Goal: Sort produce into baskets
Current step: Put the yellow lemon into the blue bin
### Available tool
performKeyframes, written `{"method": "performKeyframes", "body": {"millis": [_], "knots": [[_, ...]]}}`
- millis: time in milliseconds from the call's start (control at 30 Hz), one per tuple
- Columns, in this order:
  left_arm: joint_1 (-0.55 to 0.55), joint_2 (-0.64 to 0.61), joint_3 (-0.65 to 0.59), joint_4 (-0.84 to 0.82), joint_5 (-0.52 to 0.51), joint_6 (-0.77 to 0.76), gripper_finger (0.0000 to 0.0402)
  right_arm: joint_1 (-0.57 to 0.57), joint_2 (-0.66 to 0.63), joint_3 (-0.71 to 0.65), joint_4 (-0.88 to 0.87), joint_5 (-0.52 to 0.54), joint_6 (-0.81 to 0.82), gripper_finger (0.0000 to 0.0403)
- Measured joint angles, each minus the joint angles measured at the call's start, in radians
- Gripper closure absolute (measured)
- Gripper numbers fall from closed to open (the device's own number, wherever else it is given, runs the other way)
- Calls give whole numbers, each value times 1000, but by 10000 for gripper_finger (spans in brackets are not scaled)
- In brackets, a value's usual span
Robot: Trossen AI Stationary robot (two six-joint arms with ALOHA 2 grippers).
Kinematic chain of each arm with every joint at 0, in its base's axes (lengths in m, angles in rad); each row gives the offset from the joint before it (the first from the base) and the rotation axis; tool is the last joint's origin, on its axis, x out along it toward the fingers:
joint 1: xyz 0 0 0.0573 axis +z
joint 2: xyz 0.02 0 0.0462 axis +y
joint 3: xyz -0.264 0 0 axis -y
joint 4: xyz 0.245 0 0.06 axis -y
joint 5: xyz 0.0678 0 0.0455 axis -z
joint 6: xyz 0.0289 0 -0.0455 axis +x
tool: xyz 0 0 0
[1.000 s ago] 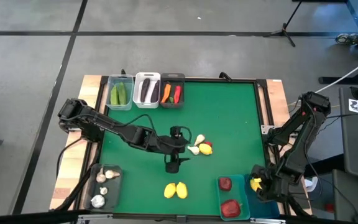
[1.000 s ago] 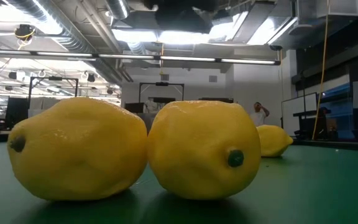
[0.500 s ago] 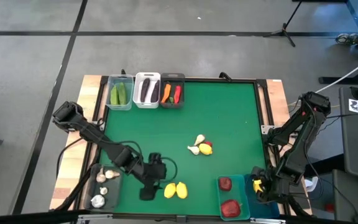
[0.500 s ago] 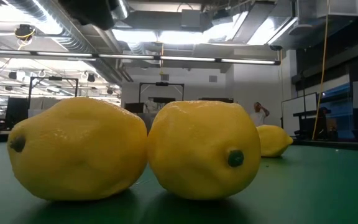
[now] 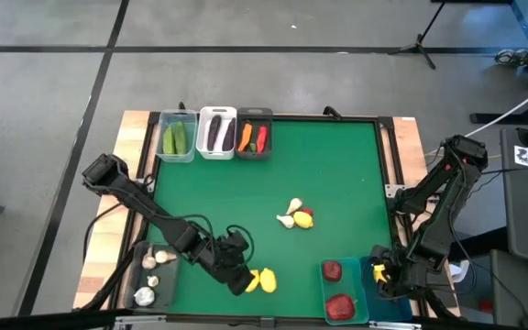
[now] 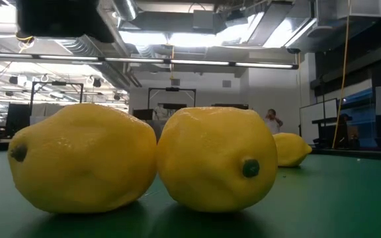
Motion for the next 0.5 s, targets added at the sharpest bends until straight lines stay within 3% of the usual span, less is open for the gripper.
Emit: {"method": "performKeyframes", "body": {"millis": [500], "knots": [[9,154,29,-11,138,-159,98,0,0,0,-3,35,-53,84]]}}
